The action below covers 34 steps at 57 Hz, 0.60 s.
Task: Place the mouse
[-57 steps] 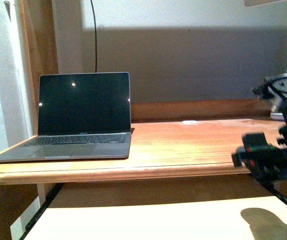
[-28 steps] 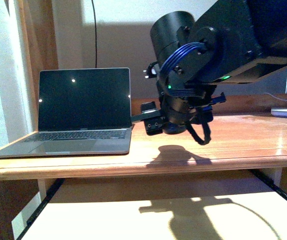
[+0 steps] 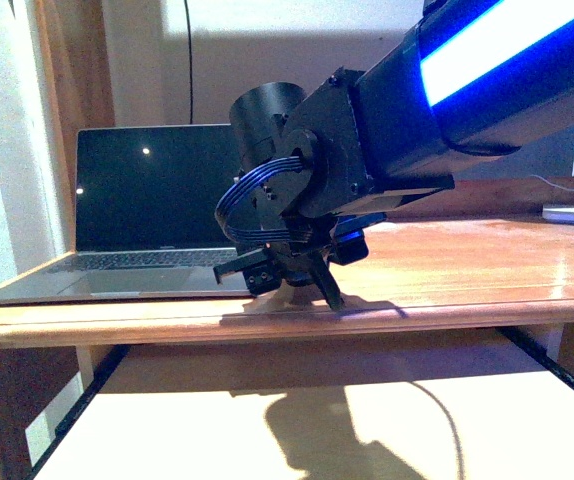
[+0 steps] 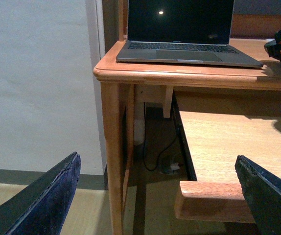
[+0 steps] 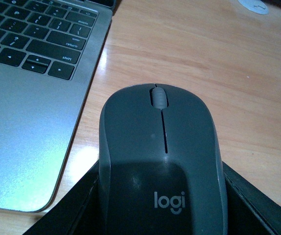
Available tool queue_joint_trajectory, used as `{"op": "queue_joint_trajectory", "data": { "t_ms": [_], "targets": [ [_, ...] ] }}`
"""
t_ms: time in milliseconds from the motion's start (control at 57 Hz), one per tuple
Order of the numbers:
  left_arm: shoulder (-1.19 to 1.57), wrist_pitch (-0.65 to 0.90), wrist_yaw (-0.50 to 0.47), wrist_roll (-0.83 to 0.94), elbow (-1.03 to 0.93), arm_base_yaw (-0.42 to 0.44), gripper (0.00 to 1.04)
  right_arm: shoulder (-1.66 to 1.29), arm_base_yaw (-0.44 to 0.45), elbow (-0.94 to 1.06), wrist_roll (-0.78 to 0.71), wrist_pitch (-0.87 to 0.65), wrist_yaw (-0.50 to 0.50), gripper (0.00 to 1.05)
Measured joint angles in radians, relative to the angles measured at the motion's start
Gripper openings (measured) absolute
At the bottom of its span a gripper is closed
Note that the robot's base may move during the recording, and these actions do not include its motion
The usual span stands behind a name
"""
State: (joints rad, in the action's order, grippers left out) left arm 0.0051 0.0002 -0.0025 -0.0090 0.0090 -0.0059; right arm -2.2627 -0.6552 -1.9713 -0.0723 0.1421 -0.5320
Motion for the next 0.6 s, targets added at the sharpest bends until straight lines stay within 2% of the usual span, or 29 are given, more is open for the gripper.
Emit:
{"op": "queue_joint_trajectory", "data": {
  "t_ms": [439,492,597],
  "targets": [
    [0.000,0.000,0.000,0.000,0.000,0.000,0.97,-0.100,0.021,-0.143,-0.039,0.060,-0.052,0.55],
    [0.000,0.000,0.000,0.000,0.000,0.000,0.97,-0.110,0.024,-0.161,-0.046,0.069,-0.059,0.66],
    [0.000,0.000,0.000,0.000,0.000,0.000,0.97,-0.115,0.026,-0.168,-0.051,0.071,-0.060,0.81]
  ]
}}
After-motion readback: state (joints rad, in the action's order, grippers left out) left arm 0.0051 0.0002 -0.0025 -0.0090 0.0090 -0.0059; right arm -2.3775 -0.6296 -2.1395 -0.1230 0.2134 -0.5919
